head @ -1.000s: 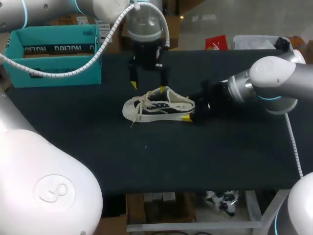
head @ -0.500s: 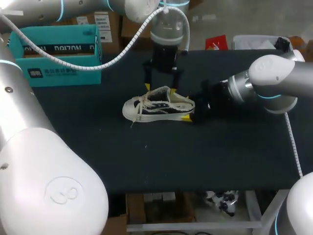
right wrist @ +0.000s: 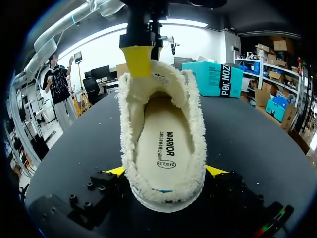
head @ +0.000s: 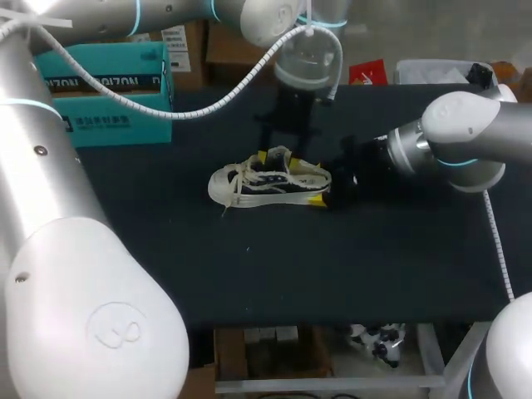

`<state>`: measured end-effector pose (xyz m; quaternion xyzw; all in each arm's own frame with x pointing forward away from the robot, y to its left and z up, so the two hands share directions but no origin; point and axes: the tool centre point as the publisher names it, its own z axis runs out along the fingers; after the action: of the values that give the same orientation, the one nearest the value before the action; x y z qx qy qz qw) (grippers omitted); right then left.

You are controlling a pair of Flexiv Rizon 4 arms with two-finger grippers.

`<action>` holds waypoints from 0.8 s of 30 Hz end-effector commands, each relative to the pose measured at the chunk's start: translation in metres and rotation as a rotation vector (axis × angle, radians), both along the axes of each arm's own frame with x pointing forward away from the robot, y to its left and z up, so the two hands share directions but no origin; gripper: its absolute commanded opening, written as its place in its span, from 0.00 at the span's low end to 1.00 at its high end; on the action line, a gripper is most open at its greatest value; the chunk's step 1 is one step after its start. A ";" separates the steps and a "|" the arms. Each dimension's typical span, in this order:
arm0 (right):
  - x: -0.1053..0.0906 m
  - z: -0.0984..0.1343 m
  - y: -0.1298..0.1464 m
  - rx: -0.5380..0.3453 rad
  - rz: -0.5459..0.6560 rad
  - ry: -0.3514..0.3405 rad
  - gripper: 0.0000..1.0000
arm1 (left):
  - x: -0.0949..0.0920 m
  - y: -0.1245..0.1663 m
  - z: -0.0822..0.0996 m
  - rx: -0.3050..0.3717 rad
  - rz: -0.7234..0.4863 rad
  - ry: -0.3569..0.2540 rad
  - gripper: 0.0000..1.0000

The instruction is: Open the shoe tongue, take the insole out of the shoe, put the insole back into the shoe, and pack the shoe into the shoebox

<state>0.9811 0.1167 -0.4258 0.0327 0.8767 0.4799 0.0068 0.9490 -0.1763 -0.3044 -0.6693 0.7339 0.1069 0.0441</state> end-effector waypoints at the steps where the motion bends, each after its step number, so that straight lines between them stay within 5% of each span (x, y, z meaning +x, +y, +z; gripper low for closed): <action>1: 0.004 -0.006 0.003 0.004 0.003 0.000 0.00 | 0.001 -0.001 -0.002 0.033 0.014 -0.004 0.53; 6: 0.004 -0.006 0.003 0.004 0.003 0.000 0.00 | 0.004 0.002 -0.006 0.038 0.033 0.000 0.44; 11: 0.004 -0.006 0.003 0.004 0.003 0.000 0.00 | 0.007 0.004 -0.008 0.037 0.050 -0.003 0.00; 24: 0.004 -0.006 0.003 0.004 0.003 0.000 0.00 | -0.008 0.042 0.009 -0.115 0.074 -0.093 0.00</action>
<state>0.9814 0.1168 -0.4258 0.0325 0.8766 0.4801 0.0069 0.9555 -0.1579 -0.3006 -0.6991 0.7072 0.0928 0.0511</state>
